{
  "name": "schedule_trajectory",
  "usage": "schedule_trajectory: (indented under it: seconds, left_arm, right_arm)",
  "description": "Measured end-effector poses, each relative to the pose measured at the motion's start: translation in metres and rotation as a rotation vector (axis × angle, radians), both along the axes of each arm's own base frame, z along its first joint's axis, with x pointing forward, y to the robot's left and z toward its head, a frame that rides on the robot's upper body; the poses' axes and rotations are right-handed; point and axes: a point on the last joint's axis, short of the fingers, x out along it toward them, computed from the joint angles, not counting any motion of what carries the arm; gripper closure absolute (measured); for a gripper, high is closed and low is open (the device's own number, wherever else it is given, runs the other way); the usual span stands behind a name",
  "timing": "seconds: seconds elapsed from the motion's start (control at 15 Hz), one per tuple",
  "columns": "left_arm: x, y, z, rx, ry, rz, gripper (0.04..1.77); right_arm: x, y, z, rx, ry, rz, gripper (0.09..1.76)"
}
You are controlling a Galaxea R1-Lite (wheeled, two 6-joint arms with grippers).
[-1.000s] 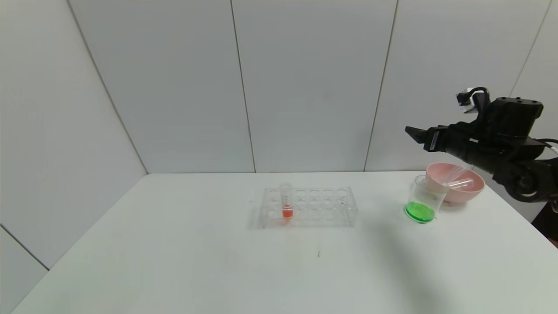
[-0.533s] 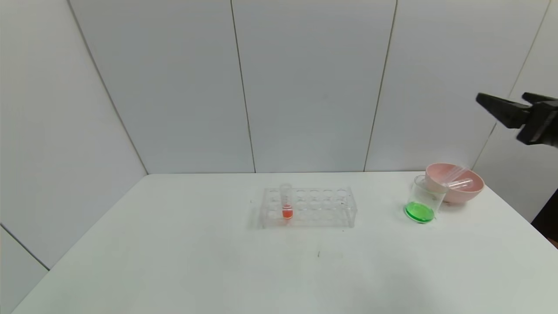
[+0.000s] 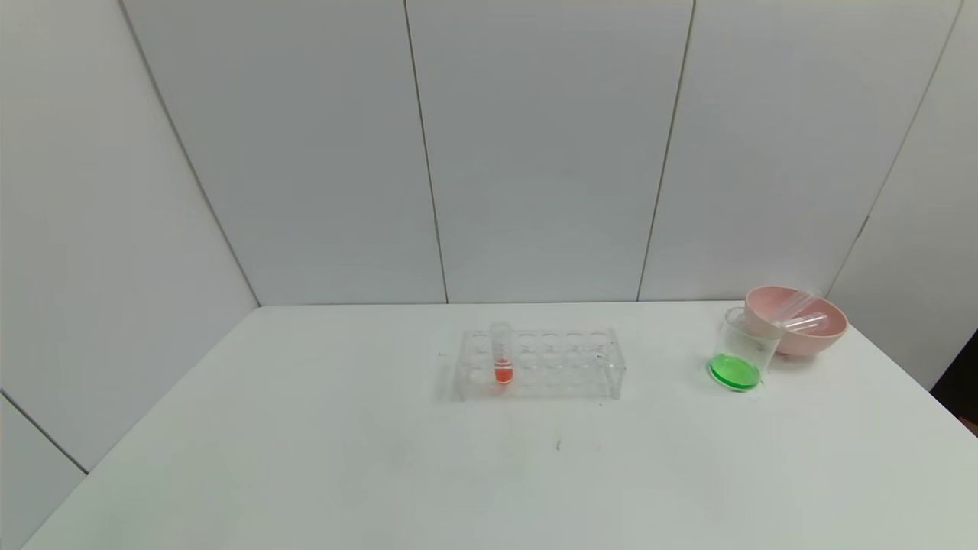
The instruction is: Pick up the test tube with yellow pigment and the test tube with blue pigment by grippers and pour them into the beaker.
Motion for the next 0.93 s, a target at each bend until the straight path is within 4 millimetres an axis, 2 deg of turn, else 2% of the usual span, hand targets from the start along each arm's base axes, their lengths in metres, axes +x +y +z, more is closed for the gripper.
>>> schedule_trajectory:
  seconds: [0.2,0.33,0.53,0.67,0.8,0.93]
  left_arm:
    - [0.0,0.0,0.0,0.0,0.0,0.0,0.05]
    - [0.0,0.0,0.0,0.0,0.0,0.0,0.05]
    - [0.0,0.0,0.0,0.0,0.0,0.0,0.05]
    - [0.0,0.0,0.0,0.0,0.0,0.0,0.05]
    - [0.0,0.0,0.0,0.0,0.0,0.0,0.05]
    - [0.0,0.0,0.0,0.0,0.0,0.0,0.05]
  right_arm:
    - [-0.055,-0.002,-0.024,-0.017,-0.105,-0.058,0.15]
    - [-0.072,-0.001,-0.053,-0.038,-0.128,-0.057,0.15]
    - [-0.07,-0.001,-0.093,-0.046,-0.148,-0.046,0.15]
    - [-0.06,0.0,-0.119,-0.049,-0.161,-0.04,0.15]
    - [-0.048,0.0,-0.149,-0.047,-0.027,-0.034,0.15]
    - [-0.039,0.0,-0.182,-0.047,0.257,-0.036,0.15]
